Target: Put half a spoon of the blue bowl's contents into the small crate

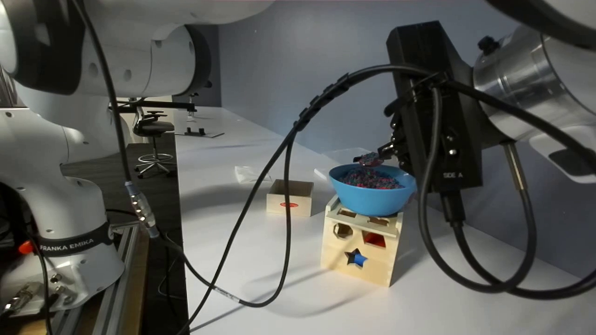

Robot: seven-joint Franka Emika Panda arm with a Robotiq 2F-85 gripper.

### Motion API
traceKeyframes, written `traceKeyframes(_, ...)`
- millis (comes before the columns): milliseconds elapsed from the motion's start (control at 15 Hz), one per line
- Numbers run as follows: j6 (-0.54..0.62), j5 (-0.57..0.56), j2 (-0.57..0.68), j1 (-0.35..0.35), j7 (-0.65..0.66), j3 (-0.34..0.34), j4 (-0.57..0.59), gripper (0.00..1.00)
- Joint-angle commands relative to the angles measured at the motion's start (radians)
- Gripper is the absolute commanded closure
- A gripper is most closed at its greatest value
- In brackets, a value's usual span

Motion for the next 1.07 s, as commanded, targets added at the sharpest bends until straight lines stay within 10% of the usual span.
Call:
traceKeyframes(0, -0.039, 0.038, 0.027, -0.021, 0.038, 0.020, 0.054, 0.99)
traceKeyframes(1000, -0.043, 0.036, 0.020, -0.029, 0.029, 0.040, 0.067, 0.99)
